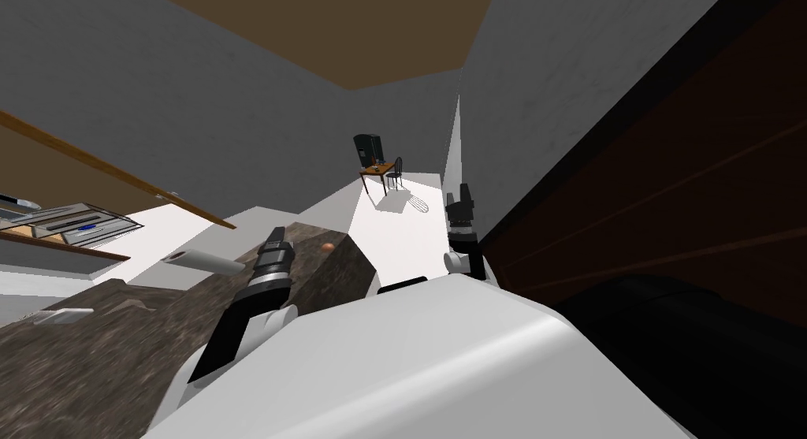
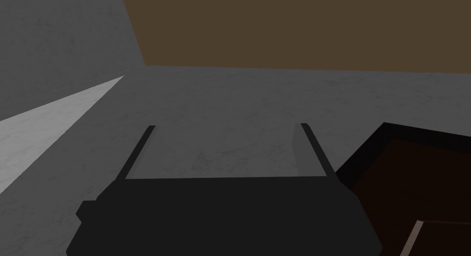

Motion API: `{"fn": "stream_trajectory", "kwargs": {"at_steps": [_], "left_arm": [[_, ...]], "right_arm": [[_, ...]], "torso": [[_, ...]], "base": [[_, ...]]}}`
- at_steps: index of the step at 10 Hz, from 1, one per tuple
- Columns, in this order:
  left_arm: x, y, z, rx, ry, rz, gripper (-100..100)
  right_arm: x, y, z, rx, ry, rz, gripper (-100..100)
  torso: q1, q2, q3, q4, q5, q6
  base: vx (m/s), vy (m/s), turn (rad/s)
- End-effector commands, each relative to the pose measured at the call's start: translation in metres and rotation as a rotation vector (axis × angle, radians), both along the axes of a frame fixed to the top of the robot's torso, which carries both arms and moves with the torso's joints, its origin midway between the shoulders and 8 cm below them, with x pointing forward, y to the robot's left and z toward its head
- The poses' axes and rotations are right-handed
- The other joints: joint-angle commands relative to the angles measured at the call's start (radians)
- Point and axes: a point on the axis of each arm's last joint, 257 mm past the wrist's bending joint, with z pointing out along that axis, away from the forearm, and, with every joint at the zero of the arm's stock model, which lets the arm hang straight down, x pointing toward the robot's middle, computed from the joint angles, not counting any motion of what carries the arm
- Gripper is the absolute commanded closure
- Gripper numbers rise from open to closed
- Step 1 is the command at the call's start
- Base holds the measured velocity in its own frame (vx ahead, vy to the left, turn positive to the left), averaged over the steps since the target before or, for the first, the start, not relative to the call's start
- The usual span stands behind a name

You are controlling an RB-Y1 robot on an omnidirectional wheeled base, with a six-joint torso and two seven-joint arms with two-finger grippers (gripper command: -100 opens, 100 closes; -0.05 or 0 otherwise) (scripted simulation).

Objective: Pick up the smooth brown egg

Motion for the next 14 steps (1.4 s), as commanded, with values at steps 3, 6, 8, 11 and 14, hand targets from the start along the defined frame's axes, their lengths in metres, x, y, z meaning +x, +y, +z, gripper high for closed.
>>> {"fn": "stream_trajectory", "kwargs": {"at_steps": [3,6,8,11,14], "left_arm": [[-0.002,0.015,-0.019,-0.03,0.084,0.032,-100],[-0.003,0.021,-0.032,-0.048,0.135,0.046,-100],[-0.004,0.026,-0.043,-0.064,0.179,0.055,-100],[-0.005,0.033,-0.063,-0.091,0.26,0.065,-100],[-0.006,0.035,-0.077,-0.108,0.313,0.07,-100]], "right_arm": [[0.0,0.0,0.0,0.0,0.0,0.0,0],[0.0,0.0,0.0,0.0,0.0,0.0,0],[0.0,0.0,0.0,0.0,0.0,0.0,0],[0.0,0.0,0.0,0.0,0.0,0.0,0],[0.0,0.0,0.0,0.0,0.0,0.0,0]], "torso": [[0.0,0.0,0.0,0.0,0.0,0.0],[0.0,-0.001,0.0,0.0,0.0,0.0],[0.0,-0.001,-0.001,0.0,0.0,0.0],[0.001,-0.001,-0.001,0.0,0.0,0.0],[0.001,-0.001,-0.001,0.0,0.0,0.0]], "base": [[0.004,-0.024,0.014],[0.009,-0.019,0.008],[0.014,-0.016,0.003],[0.017,-0.01,-0.002],[0.021,-0.006,-0.006]]}}
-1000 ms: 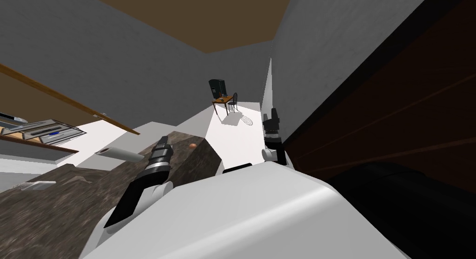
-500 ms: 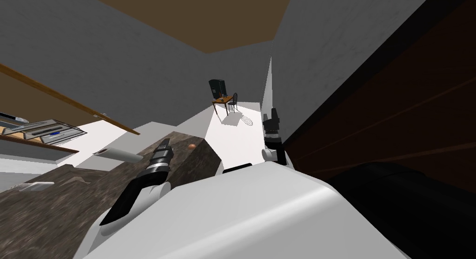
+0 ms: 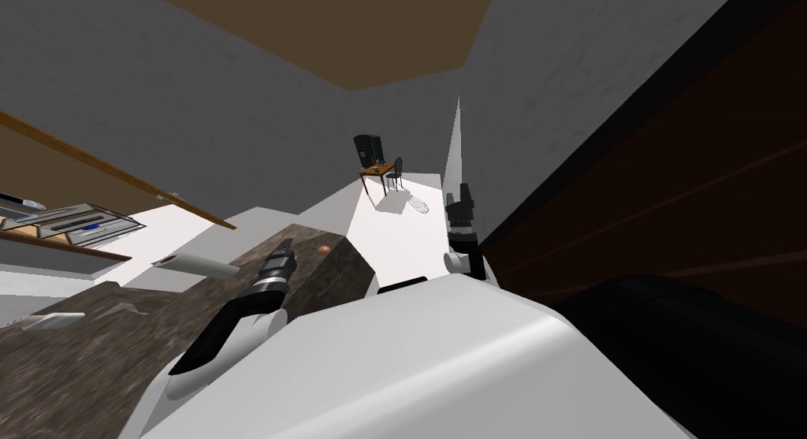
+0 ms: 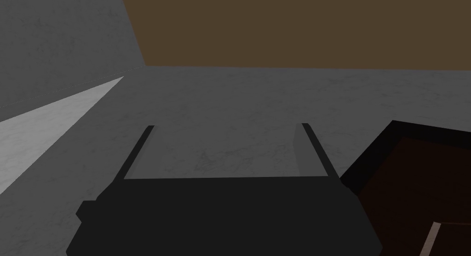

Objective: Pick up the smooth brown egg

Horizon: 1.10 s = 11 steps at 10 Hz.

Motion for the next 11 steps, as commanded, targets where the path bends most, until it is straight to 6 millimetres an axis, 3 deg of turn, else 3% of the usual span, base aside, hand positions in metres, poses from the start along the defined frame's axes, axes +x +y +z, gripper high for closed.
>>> {"fn": "stream_trajectory", "kwargs": {"at_steps": [1,11], "left_arm": [[-0.001,0.002,-0.013,-0.016,0.05,0.001,-100],[-0.011,0.002,-0.078,-0.087,0.31,-0.007,-100]], "right_arm": [[0.0,0.0,0.0,0.0,0.0,0.0,0],[0.0,0.0,0.0,0.0,0.0,0.0,0]], "torso": [[0.0,0.0,0.0,0.0,0.0,0.0],[0.001,-0.001,-0.001,0.0,0.0,0.0]], "base": [[0.029,-0.005,-0.013],[0.036,0.006,-0.021]]}}
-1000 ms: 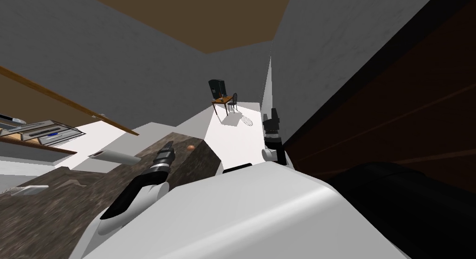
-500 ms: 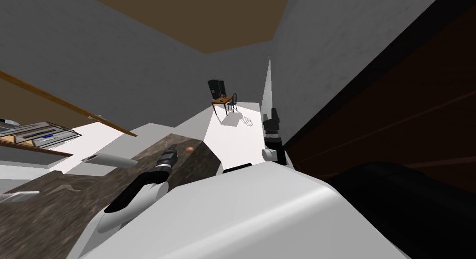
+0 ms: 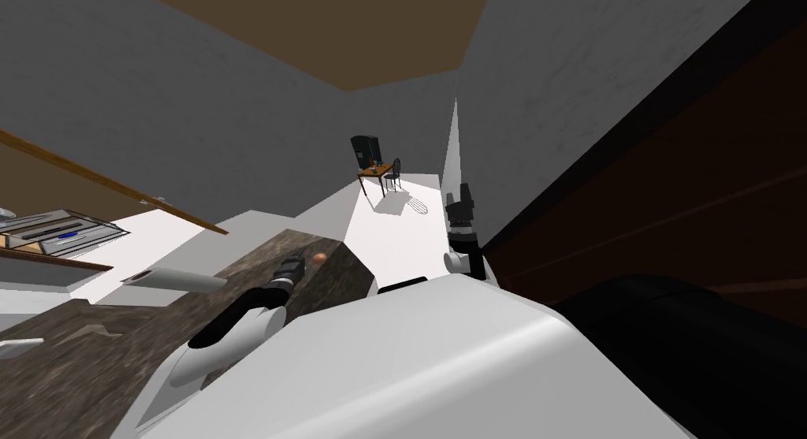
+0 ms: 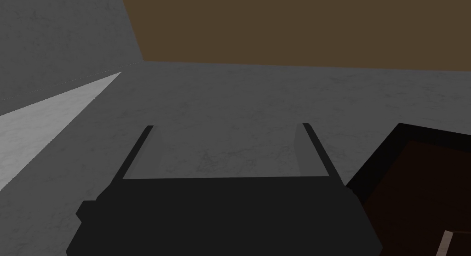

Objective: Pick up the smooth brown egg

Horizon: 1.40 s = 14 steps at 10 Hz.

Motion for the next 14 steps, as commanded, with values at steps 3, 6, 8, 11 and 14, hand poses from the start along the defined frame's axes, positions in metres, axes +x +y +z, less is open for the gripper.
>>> {"fn": "stream_trajectory", "kwargs": {"at_steps": [3,6,8,11,14], "left_arm": [[-0.01,-0.001,-0.026,-0.025,0.113,-0.001,-100],[-0.019,-0.001,-0.045,-0.041,0.194,0.002,-100],[-0.025,0.0,-0.055,-0.049,0.24,0.006,-100],[-0.04,0.0,-0.077,-0.066,0.336,0.014,-100],[-0.048,0.001,-0.087,-0.074,0.379,0.018,-100]], "right_arm": [[0.0,0.0,0.0,0.0,0.0,0.0,0],[0.0,0.0,0.0,0.0,0.0,0.0,0],[0.0,0.0,0.0,0.0,0.0,0.0,0],[0.0,0.0,0.0,0.0,0.0,0.0,0],[0.0,0.0,0.0,0.0,0.0,0.0,0]], "torso": [[-0.001,0.001,0.0,0.0,0.0,0.0],[0.0,0.001,0.0,0.0,0.0,0.0],[0.0,0.0,0.0,0.0,0.0,0.0],[0.0,0.0,0.0,0.0,0.0,0.0],[0.001,-0.001,-0.001,0.0,0.0,0.0]], "base": [[0.046,0.015,-0.026],[0.049,0.018,-0.026],[0.043,0.009,-0.017],[0.06,0.021,-0.03],[0.061,0.021,-0.022]]}}
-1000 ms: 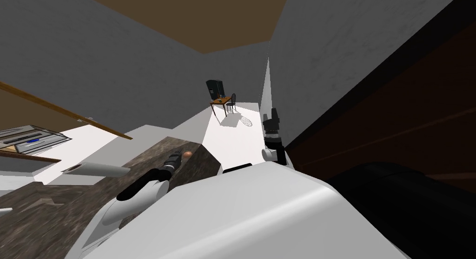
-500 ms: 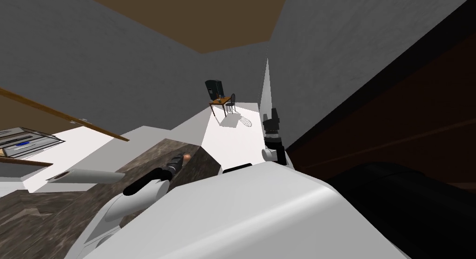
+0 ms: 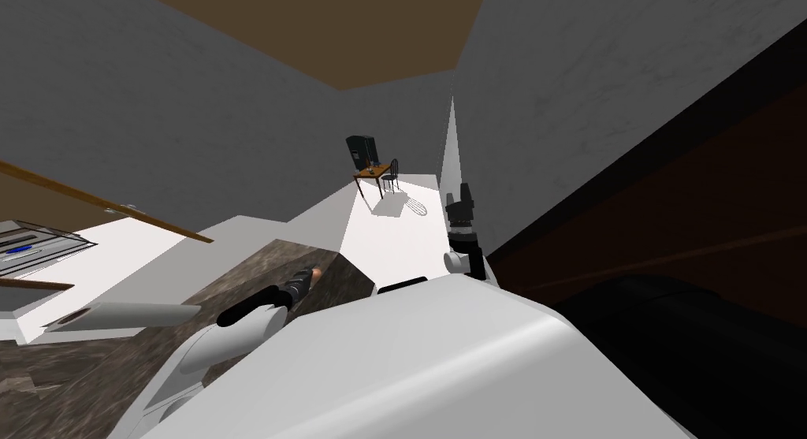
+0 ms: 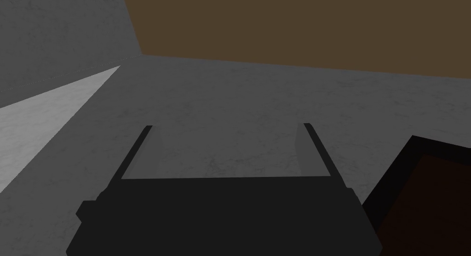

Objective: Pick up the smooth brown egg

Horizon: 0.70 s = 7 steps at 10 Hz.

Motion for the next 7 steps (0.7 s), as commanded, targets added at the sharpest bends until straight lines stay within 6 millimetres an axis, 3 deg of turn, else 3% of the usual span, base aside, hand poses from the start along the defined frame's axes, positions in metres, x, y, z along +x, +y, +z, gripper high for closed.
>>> {"fn": "stream_trajectory", "kwargs": {"at_steps": [1,2,6,7], "left_arm": [[0.0,0.0,0.0,0.0,0.0,0.0,0],[0.003,0.003,-0.006,0.0,-0.002,0.005,-100],[0.006,0.007,-0.013,0.0,-0.003,0.011,-100],[0.006,0.007,-0.013,0.0,-0.004,0.011,100]], "right_arm": [[0.0,0.0,0.0,0.0,0.0,0.0,0],[0.0,0.0,0.0,0.0,0.0,0.0,0],[0.0,0.0,0.0,0.0,0.0,0.0,0],[0.0,0.0,0.0,0.0,0.0,0.0,0]], "torso": [[0.0,0.0,0.0,0.0,0.0,0.0],[-0.001,0.002,0.001,0.0,0.0,0.0],[-0.001,0.002,0.001,0.001,0.0,0.0],[-0.001,0.003,0.002,0.001,0.0,0.0]], "base": [[0.006,0.003,0.001],[0.012,0.006,-0.034],[0.012,0.007,-0.022],[0.0,0.0,0.0]]}}
